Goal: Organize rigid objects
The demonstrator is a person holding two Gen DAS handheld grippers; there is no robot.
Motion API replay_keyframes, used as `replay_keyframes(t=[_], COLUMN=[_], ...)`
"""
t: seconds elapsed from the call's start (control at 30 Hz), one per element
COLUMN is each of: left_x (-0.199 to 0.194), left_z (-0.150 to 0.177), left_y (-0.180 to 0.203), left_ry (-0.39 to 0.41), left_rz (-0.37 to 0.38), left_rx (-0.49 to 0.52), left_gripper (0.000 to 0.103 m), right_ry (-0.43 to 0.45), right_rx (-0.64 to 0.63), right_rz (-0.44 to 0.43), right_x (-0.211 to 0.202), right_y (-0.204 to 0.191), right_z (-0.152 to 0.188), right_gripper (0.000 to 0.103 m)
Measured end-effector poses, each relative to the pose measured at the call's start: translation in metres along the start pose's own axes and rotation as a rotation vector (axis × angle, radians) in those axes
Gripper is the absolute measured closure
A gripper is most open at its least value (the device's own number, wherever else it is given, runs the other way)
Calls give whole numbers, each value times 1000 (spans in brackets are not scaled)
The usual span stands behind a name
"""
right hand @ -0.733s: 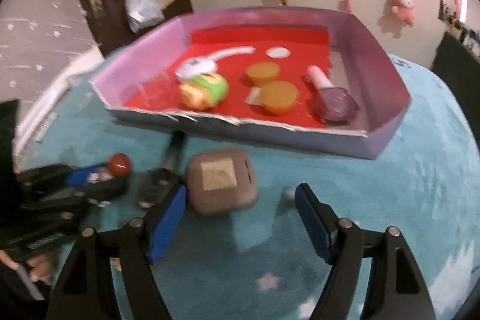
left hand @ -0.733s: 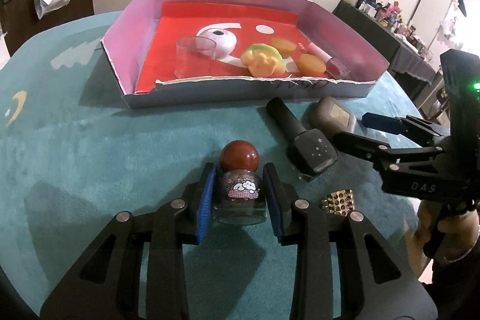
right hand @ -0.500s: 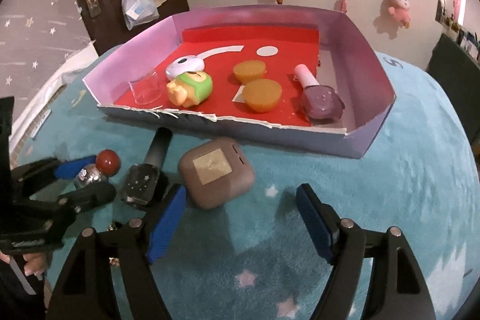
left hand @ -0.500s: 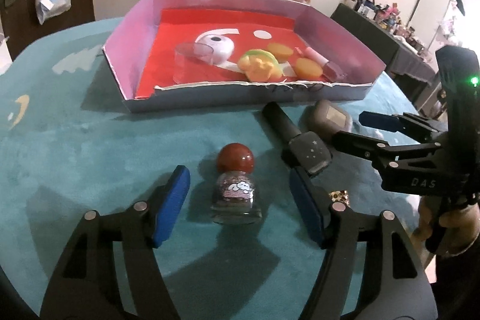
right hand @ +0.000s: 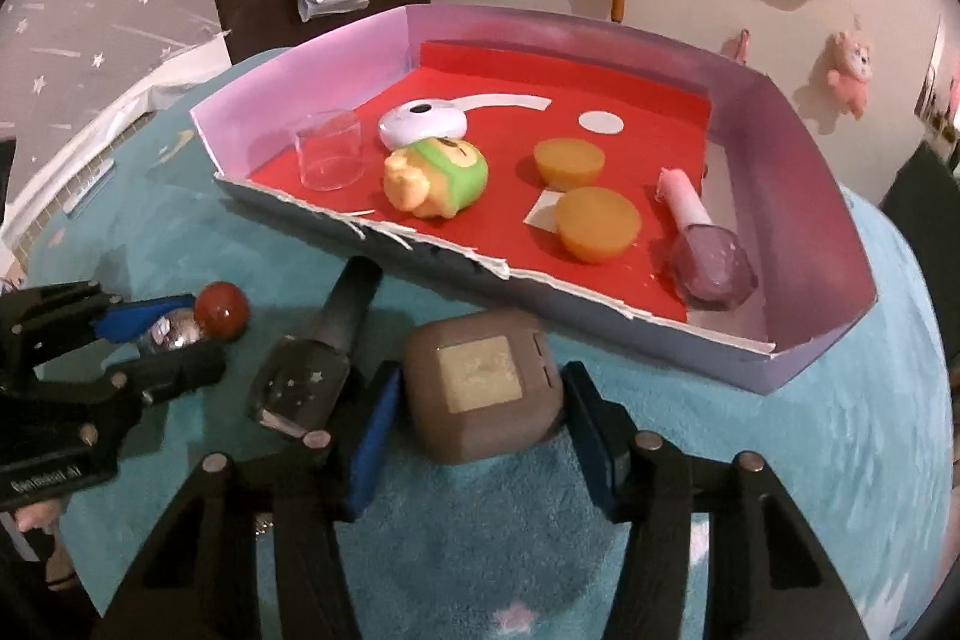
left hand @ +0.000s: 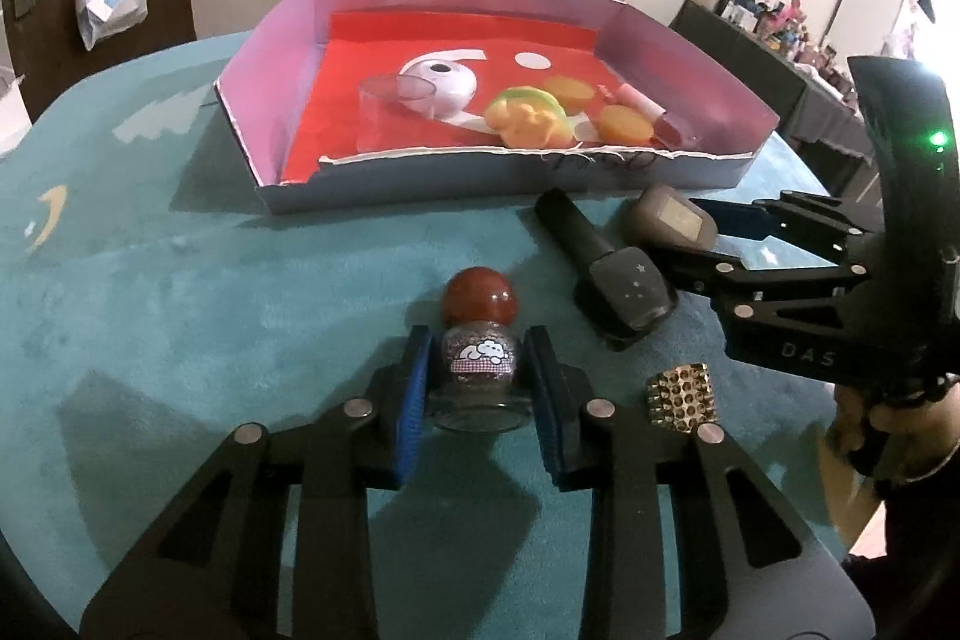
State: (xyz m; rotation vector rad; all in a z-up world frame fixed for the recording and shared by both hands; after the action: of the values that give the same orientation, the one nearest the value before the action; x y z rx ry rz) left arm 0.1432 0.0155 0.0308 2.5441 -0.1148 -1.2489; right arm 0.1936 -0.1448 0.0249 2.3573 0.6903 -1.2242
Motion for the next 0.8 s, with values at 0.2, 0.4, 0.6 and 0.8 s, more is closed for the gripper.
replay_keyframes(t=[0.2,0.4,0.6,0.8], left_x=[-5,-8,-6,-24], left_z=[-1,1,4,-14], left_y=[3,10,15,21], left_ry=[3,2,1,40], left_rz=[17,40,48,91], left_rx=[1,20,33,32], left_gripper=[74,74,74,74], right_ry=[10,20,1,37], right_rx=[25,70,80,99], right_rz=[-14,-29,-26,-36], right_x=[-15,-41,-44,-52], right_y=[-2,-8,-14,-11], right_z=[7,29,41,39], right_gripper=[47,47,47,47])
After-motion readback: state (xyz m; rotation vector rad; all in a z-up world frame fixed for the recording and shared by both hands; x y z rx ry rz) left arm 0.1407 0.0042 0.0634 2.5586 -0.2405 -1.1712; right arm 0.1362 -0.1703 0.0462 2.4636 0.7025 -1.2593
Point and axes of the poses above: each gripper's, at about its wrist camera, not at the fingertips, and x roughly the way its jaws point, y to its right, z to its underside, the point moved 1 cm from there along x, roughly the way its jaws point, and after that the axes turned 15 degrees about -x, right-handed, at the moved point
